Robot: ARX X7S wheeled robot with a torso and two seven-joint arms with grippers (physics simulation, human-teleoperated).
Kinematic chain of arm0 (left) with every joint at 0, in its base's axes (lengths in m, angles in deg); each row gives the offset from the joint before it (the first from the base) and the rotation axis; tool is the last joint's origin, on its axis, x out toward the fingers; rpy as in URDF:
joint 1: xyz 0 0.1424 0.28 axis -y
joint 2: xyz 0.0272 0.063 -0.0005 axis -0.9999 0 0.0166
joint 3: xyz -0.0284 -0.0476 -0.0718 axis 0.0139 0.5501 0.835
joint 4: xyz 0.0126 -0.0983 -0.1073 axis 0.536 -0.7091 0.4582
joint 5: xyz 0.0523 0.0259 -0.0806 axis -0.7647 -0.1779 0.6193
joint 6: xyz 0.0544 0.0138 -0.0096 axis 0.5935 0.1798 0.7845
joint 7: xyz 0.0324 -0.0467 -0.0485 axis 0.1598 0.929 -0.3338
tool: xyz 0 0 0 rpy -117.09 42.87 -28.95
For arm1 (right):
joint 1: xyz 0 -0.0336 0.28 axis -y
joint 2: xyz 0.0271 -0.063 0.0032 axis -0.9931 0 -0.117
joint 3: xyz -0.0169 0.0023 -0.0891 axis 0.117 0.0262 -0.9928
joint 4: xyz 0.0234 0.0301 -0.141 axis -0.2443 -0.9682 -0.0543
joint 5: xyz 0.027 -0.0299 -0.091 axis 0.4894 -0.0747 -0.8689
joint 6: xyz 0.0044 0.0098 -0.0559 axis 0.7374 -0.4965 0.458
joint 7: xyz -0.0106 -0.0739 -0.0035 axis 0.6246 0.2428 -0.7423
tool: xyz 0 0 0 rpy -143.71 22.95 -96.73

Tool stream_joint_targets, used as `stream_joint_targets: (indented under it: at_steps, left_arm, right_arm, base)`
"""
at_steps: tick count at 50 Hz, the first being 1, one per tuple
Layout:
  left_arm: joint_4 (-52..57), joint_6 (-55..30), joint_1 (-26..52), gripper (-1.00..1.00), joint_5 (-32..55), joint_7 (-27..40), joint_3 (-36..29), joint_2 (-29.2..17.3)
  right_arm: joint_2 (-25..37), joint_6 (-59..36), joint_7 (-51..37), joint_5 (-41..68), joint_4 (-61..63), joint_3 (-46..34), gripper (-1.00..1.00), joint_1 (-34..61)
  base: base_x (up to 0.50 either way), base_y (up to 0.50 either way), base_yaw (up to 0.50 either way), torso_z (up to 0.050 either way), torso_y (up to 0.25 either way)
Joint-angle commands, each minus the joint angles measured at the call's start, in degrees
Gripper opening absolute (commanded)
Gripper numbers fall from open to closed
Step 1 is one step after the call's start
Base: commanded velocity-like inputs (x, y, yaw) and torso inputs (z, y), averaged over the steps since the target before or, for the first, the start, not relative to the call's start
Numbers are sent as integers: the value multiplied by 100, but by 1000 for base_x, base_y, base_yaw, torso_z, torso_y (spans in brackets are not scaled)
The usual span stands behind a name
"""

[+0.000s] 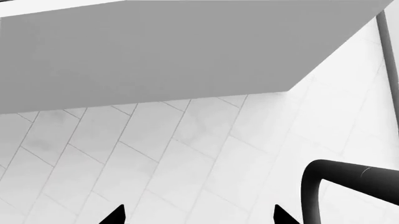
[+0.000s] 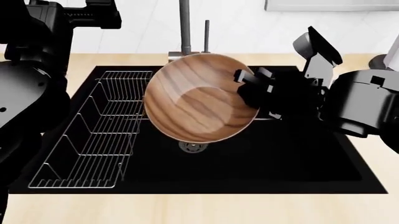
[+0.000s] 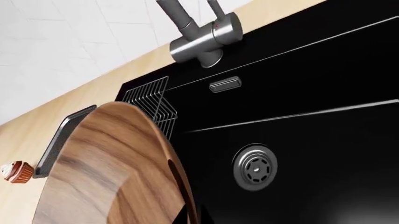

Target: Move the fresh-baked cupcake off the tray onto the counter, and place the bowl used for mixing into the sink.

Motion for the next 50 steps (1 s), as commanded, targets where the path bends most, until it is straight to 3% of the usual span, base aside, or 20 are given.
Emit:
stream_joint_targets:
  at_steps: [1, 36, 50]
  left_arm:
    - [-6, 31, -34, 100, -8, -2, -4, 5]
    - [-43, 59, -6, 100, -31, -21, -29, 28]
    - [6, 50, -39, 100, 10, 6, 1, -1]
  right_arm:
    - [97, 150, -30, -5, 181, 31, -100, -183]
    - [76, 89, -80, -7, 191, 39, -100, -195]
    - [38, -8, -157, 39, 155, -16, -100, -200]
  base:
    - [191, 0, 0, 0, 0]
    - [187, 0, 0, 0, 1]
    - [0, 0, 0, 0, 0]
